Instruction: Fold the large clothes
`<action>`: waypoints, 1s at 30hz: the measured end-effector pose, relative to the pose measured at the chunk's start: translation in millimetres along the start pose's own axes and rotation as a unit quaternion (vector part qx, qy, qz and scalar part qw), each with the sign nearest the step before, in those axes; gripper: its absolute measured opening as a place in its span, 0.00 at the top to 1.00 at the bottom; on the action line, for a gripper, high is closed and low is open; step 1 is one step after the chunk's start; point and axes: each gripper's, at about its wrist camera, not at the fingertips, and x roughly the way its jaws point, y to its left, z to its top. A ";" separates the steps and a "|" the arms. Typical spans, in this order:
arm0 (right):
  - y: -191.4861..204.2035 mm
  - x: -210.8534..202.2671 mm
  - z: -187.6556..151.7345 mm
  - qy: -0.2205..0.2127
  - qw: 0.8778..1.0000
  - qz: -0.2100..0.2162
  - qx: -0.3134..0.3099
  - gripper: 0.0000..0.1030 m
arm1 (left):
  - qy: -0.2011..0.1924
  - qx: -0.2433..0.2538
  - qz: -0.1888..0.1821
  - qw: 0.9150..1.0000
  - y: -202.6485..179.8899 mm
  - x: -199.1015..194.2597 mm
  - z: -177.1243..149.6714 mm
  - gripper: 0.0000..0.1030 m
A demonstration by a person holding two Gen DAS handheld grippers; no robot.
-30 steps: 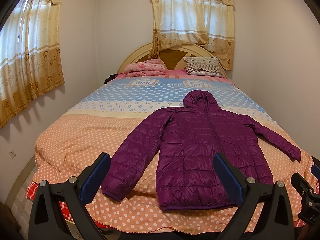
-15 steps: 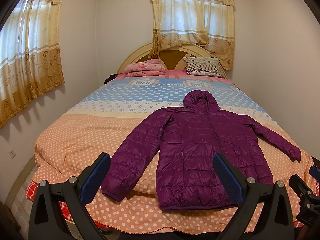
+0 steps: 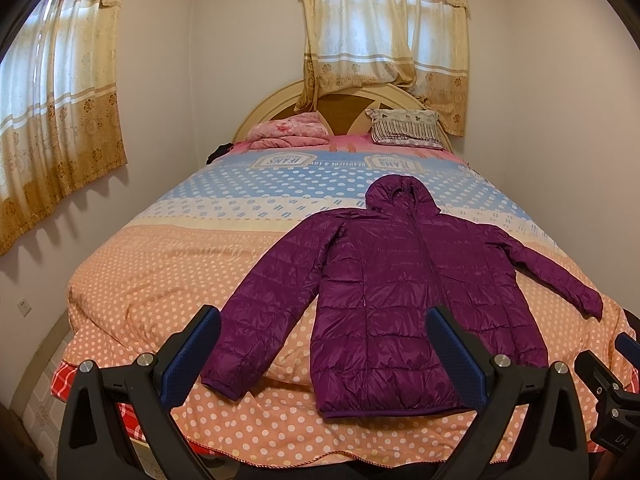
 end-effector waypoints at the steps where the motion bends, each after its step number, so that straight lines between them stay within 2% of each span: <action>1: -1.4 1.9 -0.1 0.002 1.000 0.001 0.000 0.00 | 0.000 0.001 0.001 1.000 0.0 1.9 0.0 0.01; 6: -22.5 24.7 -1.4 0.010 1.000 0.001 0.010 0.00 | 0.005 0.027 -0.001 1.000 -7.7 28.2 0.1 0.01; 11: -83.2 65.0 3.4 0.017 0.996 -0.066 0.052 0.00 | 0.022 0.065 -0.004 0.998 -25.5 81.7 5.2 0.01; 14: -135.6 91.3 6.0 0.035 0.989 -0.104 0.098 0.00 | 0.028 0.079 -0.014 0.996 -36.2 119.7 8.1 0.01; 17: -197.7 120.2 10.3 0.056 0.976 -0.155 0.140 0.00 | 0.039 0.090 -0.013 0.995 -46.8 161.2 13.4 0.01; 19: -232.4 133.8 12.3 0.068 0.968 -0.177 0.165 0.05 | 0.037 0.096 -0.012 0.995 -54.2 185.8 19.3 0.01; 21: -275.9 148.4 14.2 0.081 0.954 -0.210 0.199 0.13 | 0.034 0.103 0.000 0.994 -61.7 211.2 25.0 0.01; 22: -293.6 154.6 14.8 0.086 0.948 -0.222 0.214 0.14 | 0.036 0.107 0.003 0.994 -66.6 226.9 27.6 0.01; 23: -304.7 158.8 15.0 0.090 0.943 -0.229 0.225 0.15 | 0.037 0.110 0.008 0.993 -68.7 237.5 29.6 0.01; 25: -332.8 167.9 14.1 0.102 0.930 -0.246 0.253 0.24 | 0.043 0.116 0.023 0.992 -74.9 265.3 33.7 0.01; 27: -350.8 173.7 13.9 0.106 0.922 -0.262 0.266 0.25 | 0.047 0.118 0.040 0.991 -77.4 288.6 35.7 0.01; 29: -360.0 182.6 14.4 0.117 0.919 -0.263 0.269 0.28 | 0.065 0.120 0.049 0.989 -79.8 317.3 37.7 0.01; 30: -363.0 187.5 15.0 0.122 0.919 -0.260 0.270 0.32 | 0.071 0.119 0.059 0.989 -79.6 328.5 38.5 0.01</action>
